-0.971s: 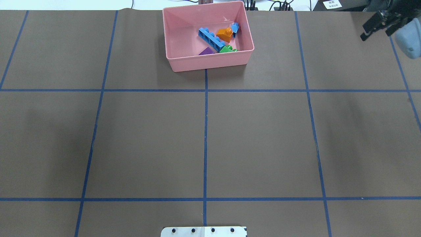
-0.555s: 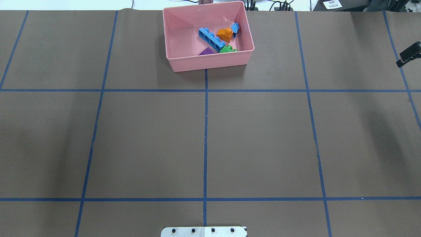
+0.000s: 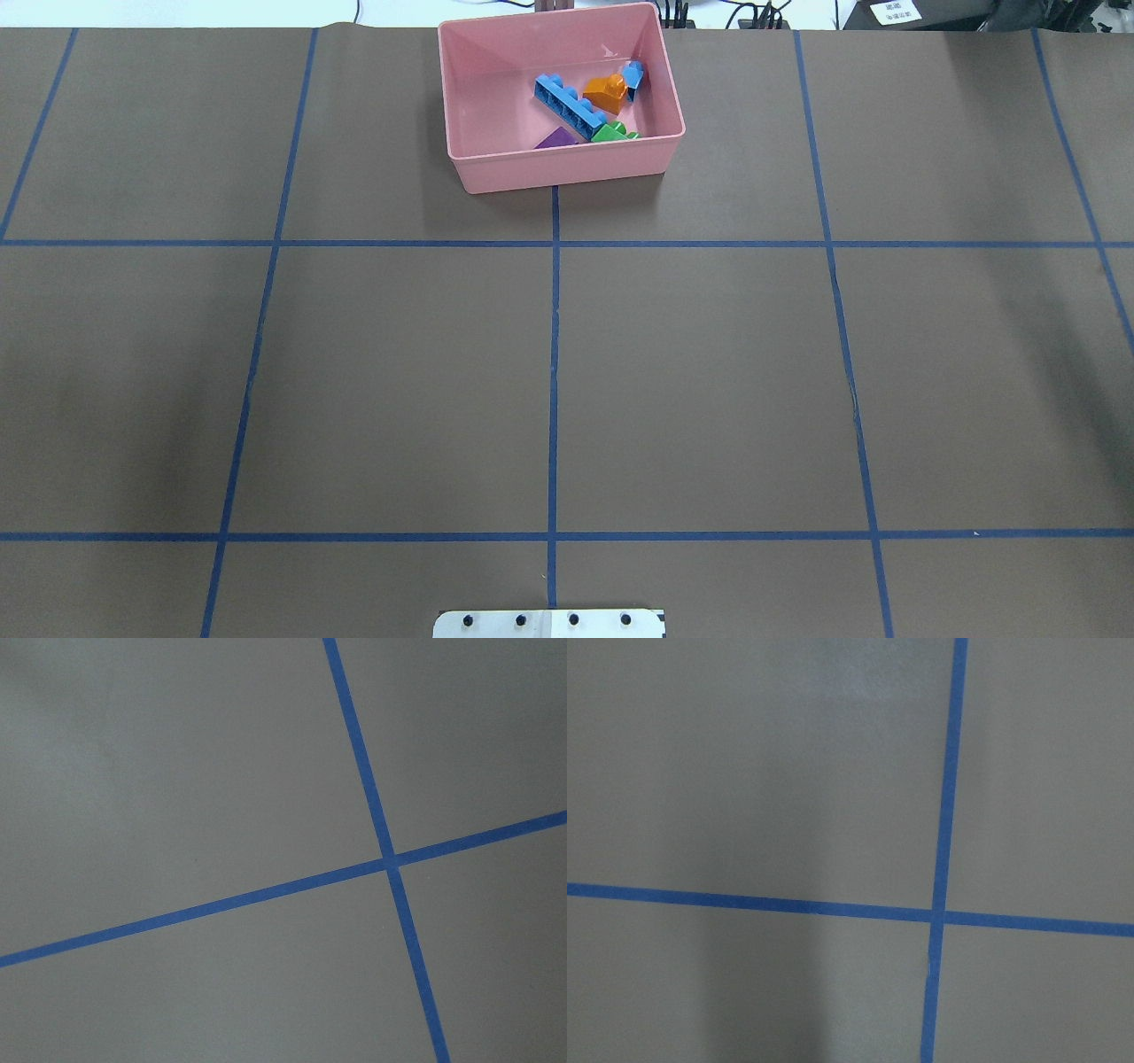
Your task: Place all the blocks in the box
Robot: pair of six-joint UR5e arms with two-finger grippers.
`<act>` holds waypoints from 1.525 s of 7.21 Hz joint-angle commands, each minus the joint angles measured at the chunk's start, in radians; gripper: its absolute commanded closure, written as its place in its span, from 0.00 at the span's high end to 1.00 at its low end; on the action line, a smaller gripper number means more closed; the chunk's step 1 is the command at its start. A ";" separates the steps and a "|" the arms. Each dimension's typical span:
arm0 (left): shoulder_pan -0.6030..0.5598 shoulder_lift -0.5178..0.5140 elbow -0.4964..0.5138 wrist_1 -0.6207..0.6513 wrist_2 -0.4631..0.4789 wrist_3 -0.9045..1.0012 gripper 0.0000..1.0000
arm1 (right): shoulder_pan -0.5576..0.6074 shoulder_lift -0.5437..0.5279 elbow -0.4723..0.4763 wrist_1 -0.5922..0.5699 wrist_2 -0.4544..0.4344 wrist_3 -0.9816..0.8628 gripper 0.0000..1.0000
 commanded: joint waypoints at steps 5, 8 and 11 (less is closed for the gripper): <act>0.000 0.089 -0.107 0.051 -0.101 -0.067 1.00 | 0.119 -0.209 0.202 -0.010 0.025 -0.063 1.00; 0.001 0.086 -0.106 0.051 -0.101 -0.067 1.00 | 0.148 -0.200 0.202 -0.164 0.023 -0.183 1.00; 0.001 0.072 -0.101 0.053 -0.101 -0.079 1.00 | 0.176 -0.160 0.182 -0.304 0.028 -0.284 1.00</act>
